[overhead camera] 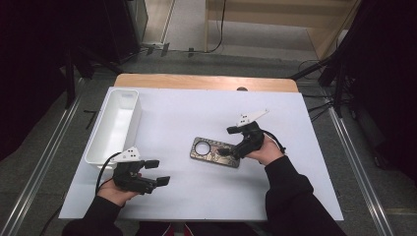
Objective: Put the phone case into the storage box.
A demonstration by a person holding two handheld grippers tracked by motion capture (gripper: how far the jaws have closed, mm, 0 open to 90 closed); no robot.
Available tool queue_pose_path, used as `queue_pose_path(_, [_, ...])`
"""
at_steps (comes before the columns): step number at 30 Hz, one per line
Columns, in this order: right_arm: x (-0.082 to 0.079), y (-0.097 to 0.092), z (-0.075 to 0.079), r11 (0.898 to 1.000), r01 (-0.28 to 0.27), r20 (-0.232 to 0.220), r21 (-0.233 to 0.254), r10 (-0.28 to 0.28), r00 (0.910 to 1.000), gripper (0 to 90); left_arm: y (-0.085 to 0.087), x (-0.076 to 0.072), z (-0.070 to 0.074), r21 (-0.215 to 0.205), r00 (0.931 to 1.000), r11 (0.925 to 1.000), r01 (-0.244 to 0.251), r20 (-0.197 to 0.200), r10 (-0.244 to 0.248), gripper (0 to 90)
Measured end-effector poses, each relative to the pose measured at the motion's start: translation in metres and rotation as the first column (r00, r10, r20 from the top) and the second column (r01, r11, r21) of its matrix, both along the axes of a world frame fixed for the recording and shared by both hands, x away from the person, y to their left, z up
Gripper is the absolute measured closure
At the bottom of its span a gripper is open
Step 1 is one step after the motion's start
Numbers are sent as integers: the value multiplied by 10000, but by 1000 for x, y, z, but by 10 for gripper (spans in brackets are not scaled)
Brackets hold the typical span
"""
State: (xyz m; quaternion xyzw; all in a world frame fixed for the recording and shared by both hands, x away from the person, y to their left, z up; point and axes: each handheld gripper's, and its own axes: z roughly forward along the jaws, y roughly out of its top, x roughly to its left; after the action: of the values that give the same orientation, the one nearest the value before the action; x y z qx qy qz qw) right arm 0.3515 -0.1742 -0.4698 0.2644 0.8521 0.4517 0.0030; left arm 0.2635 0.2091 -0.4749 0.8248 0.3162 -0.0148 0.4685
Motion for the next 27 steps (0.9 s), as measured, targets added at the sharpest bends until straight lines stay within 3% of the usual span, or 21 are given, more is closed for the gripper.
queue_pose_path(27, [7, 8, -12, 9992, -88, -72, -379, 86, 9999, 0, 0, 0, 0, -26, 10000, 10000, 2, 43, -2, 187])
